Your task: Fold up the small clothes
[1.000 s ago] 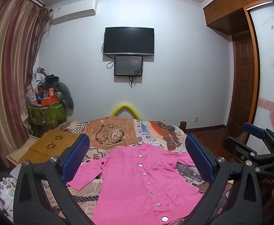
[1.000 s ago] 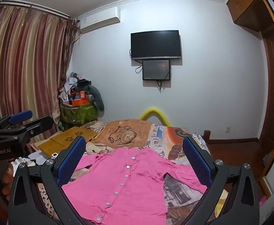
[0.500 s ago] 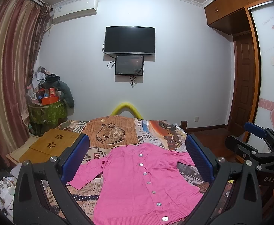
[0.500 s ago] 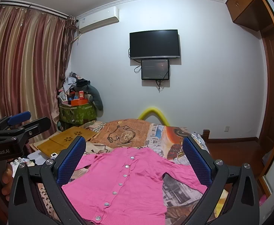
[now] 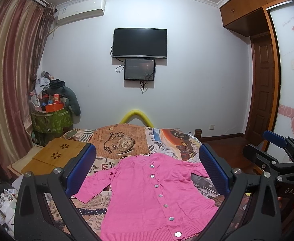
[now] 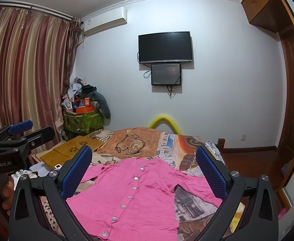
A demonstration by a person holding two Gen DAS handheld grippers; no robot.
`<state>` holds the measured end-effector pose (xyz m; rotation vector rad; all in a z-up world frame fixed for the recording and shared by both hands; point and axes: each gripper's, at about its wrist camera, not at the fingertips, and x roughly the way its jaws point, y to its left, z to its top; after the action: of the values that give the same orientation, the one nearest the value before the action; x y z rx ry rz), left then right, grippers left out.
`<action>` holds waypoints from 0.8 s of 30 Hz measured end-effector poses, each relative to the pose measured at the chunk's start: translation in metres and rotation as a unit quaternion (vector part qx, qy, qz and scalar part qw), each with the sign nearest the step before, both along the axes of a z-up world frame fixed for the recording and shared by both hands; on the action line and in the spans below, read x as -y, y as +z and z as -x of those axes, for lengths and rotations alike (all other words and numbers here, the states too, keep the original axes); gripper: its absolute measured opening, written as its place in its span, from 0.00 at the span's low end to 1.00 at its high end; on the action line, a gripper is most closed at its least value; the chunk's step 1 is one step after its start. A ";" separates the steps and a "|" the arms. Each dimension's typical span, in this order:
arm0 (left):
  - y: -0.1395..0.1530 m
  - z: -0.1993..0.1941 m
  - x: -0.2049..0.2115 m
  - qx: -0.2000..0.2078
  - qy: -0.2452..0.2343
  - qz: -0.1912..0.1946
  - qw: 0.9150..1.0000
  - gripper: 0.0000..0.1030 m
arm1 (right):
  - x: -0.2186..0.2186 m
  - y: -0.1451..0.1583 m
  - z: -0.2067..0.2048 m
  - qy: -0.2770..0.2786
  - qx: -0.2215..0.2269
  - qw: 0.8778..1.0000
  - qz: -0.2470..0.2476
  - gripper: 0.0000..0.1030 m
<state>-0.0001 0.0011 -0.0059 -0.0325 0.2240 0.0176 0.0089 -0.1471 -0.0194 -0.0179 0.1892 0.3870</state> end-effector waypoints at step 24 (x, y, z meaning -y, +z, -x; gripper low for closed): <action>-0.001 0.002 -0.002 0.001 0.003 -0.001 1.000 1.00 | 0.000 -0.002 -0.001 0.000 -0.001 1.000 -0.001 0.99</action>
<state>-0.0025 0.0033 -0.0071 -0.0319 0.2216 0.0239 0.0095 -0.1475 -0.0211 -0.0156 0.1915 0.3866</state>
